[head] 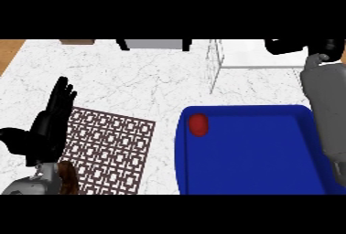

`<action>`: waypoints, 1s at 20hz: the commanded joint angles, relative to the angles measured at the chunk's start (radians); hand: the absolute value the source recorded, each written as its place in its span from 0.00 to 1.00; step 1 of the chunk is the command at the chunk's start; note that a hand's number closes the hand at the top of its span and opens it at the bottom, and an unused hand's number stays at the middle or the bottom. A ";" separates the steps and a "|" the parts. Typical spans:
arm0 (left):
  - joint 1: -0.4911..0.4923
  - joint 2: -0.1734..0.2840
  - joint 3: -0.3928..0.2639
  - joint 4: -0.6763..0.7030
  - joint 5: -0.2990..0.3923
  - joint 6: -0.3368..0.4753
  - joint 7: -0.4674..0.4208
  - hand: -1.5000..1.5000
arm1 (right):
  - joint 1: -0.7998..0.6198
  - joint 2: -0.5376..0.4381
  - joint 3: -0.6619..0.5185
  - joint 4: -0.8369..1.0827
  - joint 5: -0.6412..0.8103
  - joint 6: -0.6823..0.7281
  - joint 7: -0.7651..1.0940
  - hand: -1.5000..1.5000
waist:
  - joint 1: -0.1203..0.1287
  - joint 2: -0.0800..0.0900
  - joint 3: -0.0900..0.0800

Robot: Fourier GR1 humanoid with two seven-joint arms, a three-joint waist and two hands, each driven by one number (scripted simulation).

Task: Pick the bell pepper from the tray and place it in the tiered shelf

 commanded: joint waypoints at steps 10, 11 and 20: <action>-0.030 -0.014 0.011 -0.008 -0.025 -0.001 0.056 0.50 | -0.218 0.010 -0.140 0.415 -0.123 -0.094 -0.173 0.00 | 0.008 0.003 0.000; -0.014 -0.001 0.027 -0.011 -0.009 -0.025 0.030 0.50 | -0.181 -0.028 -0.169 0.429 -0.166 -0.048 -0.258 0.00 | 0.007 0.003 0.000; -0.068 -0.024 0.047 0.079 -0.026 -0.017 -0.012 0.50 | -0.208 -0.025 -0.259 0.386 -0.294 -0.080 -0.369 0.00 | -0.007 0.000 0.000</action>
